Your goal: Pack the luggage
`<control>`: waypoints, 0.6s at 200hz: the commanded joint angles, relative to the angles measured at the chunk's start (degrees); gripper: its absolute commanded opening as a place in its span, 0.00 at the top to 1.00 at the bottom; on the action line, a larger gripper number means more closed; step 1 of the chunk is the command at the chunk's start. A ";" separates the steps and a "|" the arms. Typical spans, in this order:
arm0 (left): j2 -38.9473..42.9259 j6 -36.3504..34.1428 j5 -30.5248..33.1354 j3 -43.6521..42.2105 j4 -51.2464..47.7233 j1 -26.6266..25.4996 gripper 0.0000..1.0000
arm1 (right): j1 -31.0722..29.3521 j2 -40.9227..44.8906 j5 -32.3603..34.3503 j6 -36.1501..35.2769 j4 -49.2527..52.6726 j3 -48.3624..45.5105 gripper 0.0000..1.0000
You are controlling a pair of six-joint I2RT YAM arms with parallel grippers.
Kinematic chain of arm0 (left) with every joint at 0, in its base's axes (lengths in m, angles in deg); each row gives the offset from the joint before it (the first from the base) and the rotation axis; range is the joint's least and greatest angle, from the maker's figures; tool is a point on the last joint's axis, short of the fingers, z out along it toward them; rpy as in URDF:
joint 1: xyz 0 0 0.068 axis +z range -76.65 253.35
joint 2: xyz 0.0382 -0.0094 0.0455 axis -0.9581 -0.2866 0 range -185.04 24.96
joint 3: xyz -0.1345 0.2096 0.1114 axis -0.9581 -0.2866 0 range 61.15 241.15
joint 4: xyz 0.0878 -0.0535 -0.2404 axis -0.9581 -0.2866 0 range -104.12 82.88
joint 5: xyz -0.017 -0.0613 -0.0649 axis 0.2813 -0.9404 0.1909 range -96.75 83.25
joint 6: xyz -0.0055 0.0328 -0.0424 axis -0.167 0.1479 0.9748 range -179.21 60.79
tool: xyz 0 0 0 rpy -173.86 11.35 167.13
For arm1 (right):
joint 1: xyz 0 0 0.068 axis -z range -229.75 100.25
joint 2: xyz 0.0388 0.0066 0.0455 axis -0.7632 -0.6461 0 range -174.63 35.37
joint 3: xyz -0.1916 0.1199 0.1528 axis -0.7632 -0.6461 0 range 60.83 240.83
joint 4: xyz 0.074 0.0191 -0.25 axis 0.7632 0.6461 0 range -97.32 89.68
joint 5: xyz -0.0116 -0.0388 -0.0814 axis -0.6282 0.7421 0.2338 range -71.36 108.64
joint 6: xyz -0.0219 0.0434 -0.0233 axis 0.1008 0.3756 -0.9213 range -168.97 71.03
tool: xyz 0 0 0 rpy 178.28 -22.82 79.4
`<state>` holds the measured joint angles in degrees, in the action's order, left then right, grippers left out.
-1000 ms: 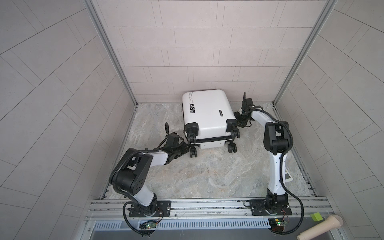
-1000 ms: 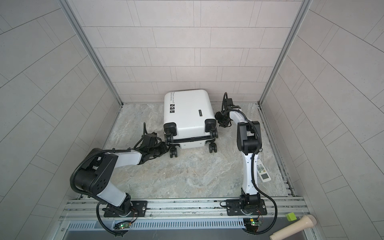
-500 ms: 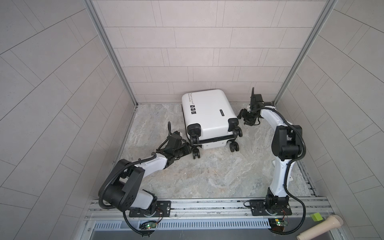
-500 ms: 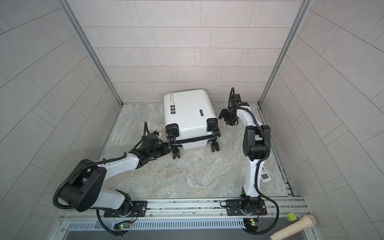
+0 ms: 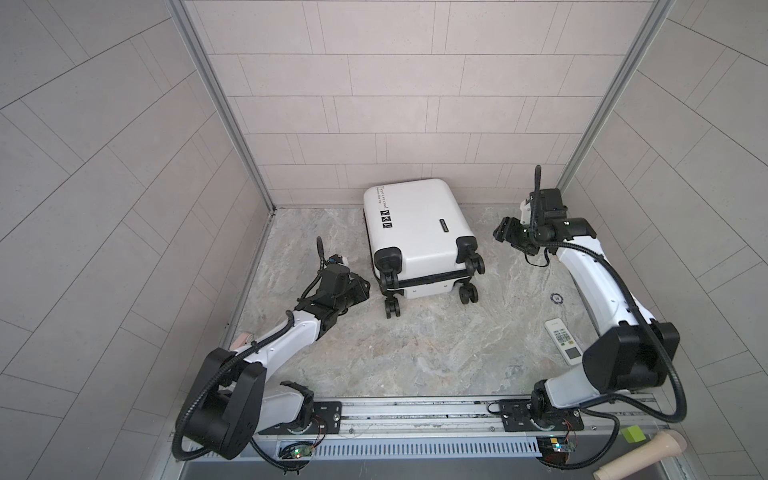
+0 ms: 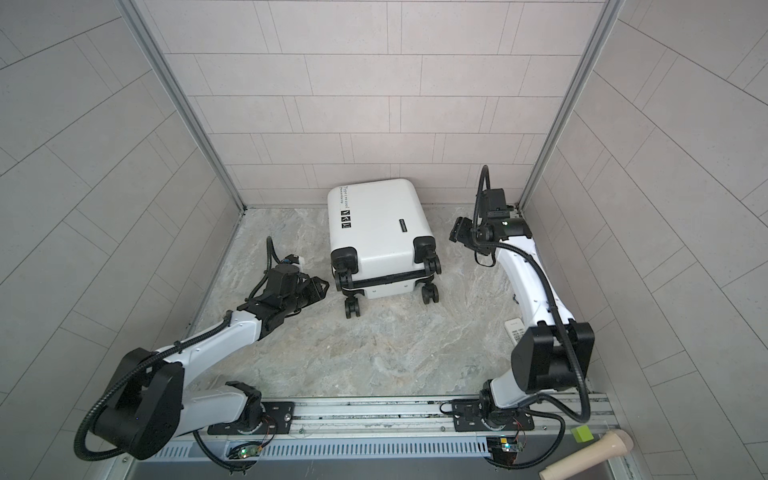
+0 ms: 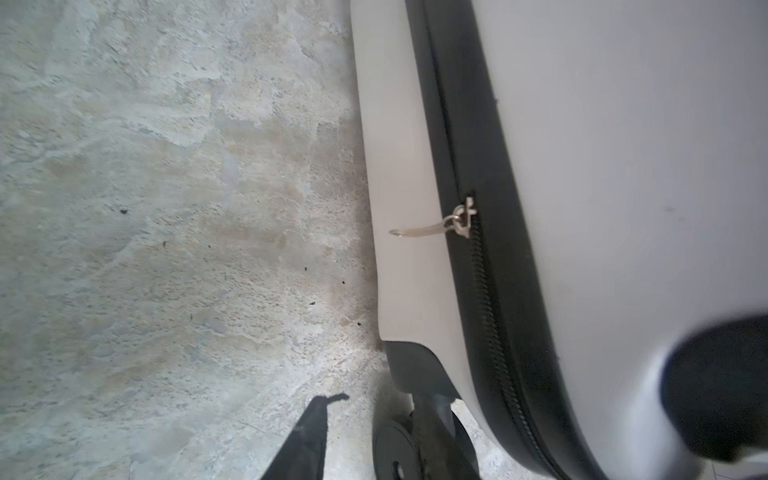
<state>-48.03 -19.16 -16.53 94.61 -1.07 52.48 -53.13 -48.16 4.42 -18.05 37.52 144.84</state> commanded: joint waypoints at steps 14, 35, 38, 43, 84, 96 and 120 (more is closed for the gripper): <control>-5.82 -1.54 -2.21 5.92 1.26 0.21 0.61 | -12.24 9.68 7.23 -1.24 2.45 -3.59 0.25; -8.47 -2.04 -2.77 8.92 1.19 -0.80 0.62 | -19.12 13.14 5.81 1.61 0.99 -6.57 0.23; -8.62 -2.10 -2.65 9.19 1.25 -1.03 0.62 | -20.25 13.31 5.71 1.75 0.81 -6.92 0.23; -8.99 -2.36 -2.55 9.68 1.46 -1.48 0.62 | -21.85 13.66 5.89 1.95 0.78 -7.24 0.22; -11.58 -3.82 -1.73 12.64 2.43 -6.38 0.62 | -30.42 13.33 7.66 1.82 2.19 -8.09 0.17; -12.66 -3.84 -1.64 13.47 3.09 -8.00 0.63 | -30.67 13.09 7.76 1.63 2.90 -8.15 0.17; -14.75 -3.68 -1.31 15.11 4.98 -11.45 0.63 | -30.62 13.43 8.71 0.93 3.63 -8.08 0.16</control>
<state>-61.17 -21.81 -15.20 106.17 -1.58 45.36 -83.73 -35.41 10.50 -16.83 39.42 136.55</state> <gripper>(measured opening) 0.375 0.833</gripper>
